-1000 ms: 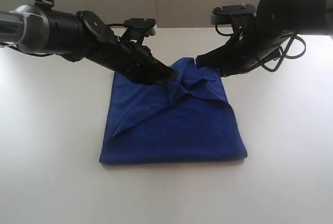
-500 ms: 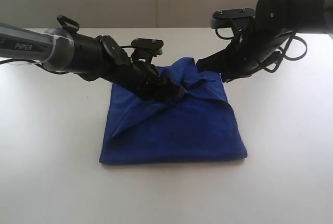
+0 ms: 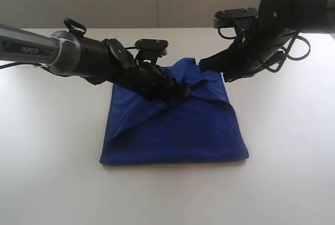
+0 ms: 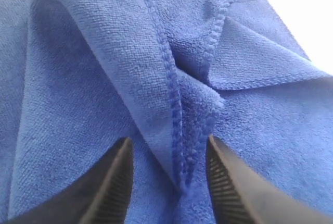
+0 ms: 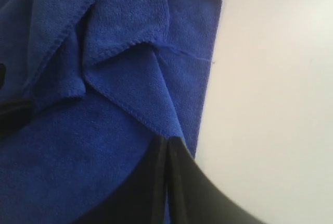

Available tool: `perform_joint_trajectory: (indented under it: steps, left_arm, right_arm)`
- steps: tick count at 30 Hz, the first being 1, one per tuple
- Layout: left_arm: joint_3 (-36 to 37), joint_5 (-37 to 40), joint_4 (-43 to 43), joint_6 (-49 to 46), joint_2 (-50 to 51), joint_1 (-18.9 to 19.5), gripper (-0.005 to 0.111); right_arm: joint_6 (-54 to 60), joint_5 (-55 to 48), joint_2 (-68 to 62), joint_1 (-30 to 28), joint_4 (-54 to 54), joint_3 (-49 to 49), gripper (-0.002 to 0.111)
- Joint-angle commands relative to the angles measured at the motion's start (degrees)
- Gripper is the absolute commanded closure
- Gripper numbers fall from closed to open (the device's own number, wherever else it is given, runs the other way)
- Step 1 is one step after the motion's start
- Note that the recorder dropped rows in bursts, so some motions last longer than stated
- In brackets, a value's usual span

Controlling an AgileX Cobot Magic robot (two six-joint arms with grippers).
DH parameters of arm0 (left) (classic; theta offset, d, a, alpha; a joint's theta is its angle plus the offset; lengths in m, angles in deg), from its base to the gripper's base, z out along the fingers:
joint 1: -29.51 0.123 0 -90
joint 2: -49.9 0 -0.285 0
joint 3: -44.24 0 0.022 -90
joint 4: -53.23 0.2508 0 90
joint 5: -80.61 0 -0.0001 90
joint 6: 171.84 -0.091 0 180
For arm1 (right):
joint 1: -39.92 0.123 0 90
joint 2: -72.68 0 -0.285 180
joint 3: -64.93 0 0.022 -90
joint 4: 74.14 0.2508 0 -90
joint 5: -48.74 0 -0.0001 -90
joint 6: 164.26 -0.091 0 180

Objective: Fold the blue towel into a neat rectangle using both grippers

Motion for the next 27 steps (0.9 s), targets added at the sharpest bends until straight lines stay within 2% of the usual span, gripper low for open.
perform_joint_trajectory:
  steps: [1, 11, 13, 16, 18, 24, 27]
  left_arm:
    - [-0.78, 0.38, -3.70, 0.47, 0.58, -0.24, 0.056]
    - [-2.74, 1.73, -3.96, 0.42, 2.61, -0.24, 0.059]
    - [-2.84, 1.73, -3.96, 0.42, 2.61, -0.24, 0.070]
    - [-2.84, 1.62, -3.96, 0.42, 2.61, -0.24, 0.097]
    - [-2.84, 1.24, -3.96, 0.42, 2.61, -0.24, 0.107]
    - [-2.96, 1.08, -3.47, -1.59, 0.09, 0.25, 0.107]
    - [-2.96, 3.03, -3.47, -4.36, -3.56, 2.59, 0.107]
  right_arm:
    - [0.67, 0.38, 0.10, -0.49, 0.00, -0.26, 0.108]
    - [0.67, 0.49, 0.10, -0.48, -1.05, -0.26, 0.108]
    - [0.67, 0.49, 0.10, -0.48, -1.05, -0.26, 0.108]
    - [0.67, 0.49, 0.10, -0.48, -1.05, -0.26, 0.108]
    - [0.67, 0.49, 0.10, -0.48, -1.05, -0.26, 0.108]
    - [0.67, 2.98, 0.10, -1.77, -1.52, -0.26, 0.108]
    - [-1.30, 4.34, 0.10, -4.07, -1.32, -0.26, 0.108]
